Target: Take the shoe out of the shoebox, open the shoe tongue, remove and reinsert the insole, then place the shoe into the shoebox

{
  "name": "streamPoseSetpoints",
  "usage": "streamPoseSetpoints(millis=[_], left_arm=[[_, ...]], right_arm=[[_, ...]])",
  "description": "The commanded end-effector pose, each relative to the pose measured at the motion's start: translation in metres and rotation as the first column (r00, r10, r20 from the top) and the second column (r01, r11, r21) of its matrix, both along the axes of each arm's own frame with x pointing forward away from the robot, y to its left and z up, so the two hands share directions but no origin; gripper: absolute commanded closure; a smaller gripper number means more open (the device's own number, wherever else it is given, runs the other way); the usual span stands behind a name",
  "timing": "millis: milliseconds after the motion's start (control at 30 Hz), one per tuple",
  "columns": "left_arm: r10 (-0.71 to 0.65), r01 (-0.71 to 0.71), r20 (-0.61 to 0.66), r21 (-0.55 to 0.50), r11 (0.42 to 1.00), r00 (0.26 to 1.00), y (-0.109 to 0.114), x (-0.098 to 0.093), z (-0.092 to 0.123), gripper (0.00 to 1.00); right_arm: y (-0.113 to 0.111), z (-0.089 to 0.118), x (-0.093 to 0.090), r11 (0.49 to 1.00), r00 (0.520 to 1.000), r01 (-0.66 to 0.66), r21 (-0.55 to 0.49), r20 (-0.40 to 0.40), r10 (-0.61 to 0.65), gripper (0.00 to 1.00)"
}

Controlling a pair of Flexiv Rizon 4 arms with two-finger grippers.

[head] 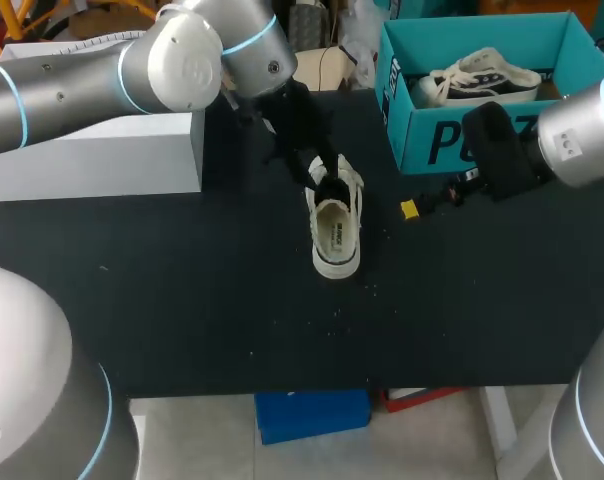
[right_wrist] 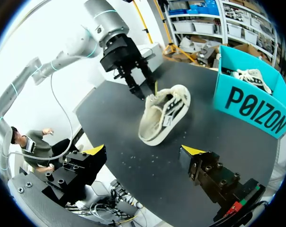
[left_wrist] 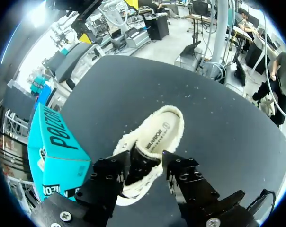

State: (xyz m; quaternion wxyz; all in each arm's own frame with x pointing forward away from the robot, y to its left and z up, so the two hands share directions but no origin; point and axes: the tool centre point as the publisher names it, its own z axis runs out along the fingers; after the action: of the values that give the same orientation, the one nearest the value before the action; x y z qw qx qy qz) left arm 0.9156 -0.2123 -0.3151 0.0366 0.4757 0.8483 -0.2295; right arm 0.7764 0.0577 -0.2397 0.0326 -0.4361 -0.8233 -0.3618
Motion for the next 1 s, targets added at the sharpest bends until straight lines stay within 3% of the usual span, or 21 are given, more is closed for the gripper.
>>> streamPoseSetpoints(millis=[33, 333, 567, 633, 767, 833, 867, 1000], left_arm=[[-0.11, 0.105, 0.056, 0.087, 0.991, 0.992, 0.012, -0.01, 0.016, 0.0], [-0.31, 0.267, 0.199, 0.216, 0.939, 0.93, 0.021, -0.008, 0.001, 0.0], [-0.334, 0.29, 0.229, 0.206, 0.935, 0.914, 0.024, -0.002, -0.018, 0.0], [-0.341, 0.295, 0.227, 0.211, 0.932, 0.912, 0.026, -0.001, -0.023, 0.08], [-0.364, 0.314, 0.228, 0.226, 0.922, 0.903, 0.03, -0.001, -0.032, 0.15], [-0.363, 0.316, 0.228, 0.218, 0.923, 0.903, 0.031, -0.001, -0.036, 0.43], [-0.37, 0.32, 0.229, 0.228, 0.92, 0.901, 0.031, -0.001, -0.037, 0.48], [-0.406, 0.349, 0.22, 0.256, 0.901, 0.887, 0.031, 0.001, -0.048, 0.54]], right_arm=[[0.002, 0.0, 0.001, 1.0, 1.0, 0.001, -0.004, -0.002, -0.001, 0.0], [0.002, 0.0, 0.001, 1.0, 1.0, 0.001, -0.004, -0.002, -0.001, 0.0], [0.002, 0.0, 0.001, 1.0, 1.0, 0.001, -0.004, -0.002, -0.001, 0.0], [0.002, 0.0, 0.001, 1.0, 1.0, 0.001, -0.004, -0.002, -0.001, 0.0], [0.002, 0.0, 0.001, 1.0, 1.0, 0.001, -0.004, -0.002, -0.001, 0.0], [0.002, 0.0, 0.001, 1.0, 1.0, 0.001, -0.004, -0.002, -0.001, 0.0], [0.002, 0.0, 0.001, 1.0, 1.0, 0.001, -0.004, -0.002, -0.001, 0.0], [0.002, 0.0, 0.001, 1.0, 1.0, 0.001, -0.004, -0.002, -0.001, 0.0]])
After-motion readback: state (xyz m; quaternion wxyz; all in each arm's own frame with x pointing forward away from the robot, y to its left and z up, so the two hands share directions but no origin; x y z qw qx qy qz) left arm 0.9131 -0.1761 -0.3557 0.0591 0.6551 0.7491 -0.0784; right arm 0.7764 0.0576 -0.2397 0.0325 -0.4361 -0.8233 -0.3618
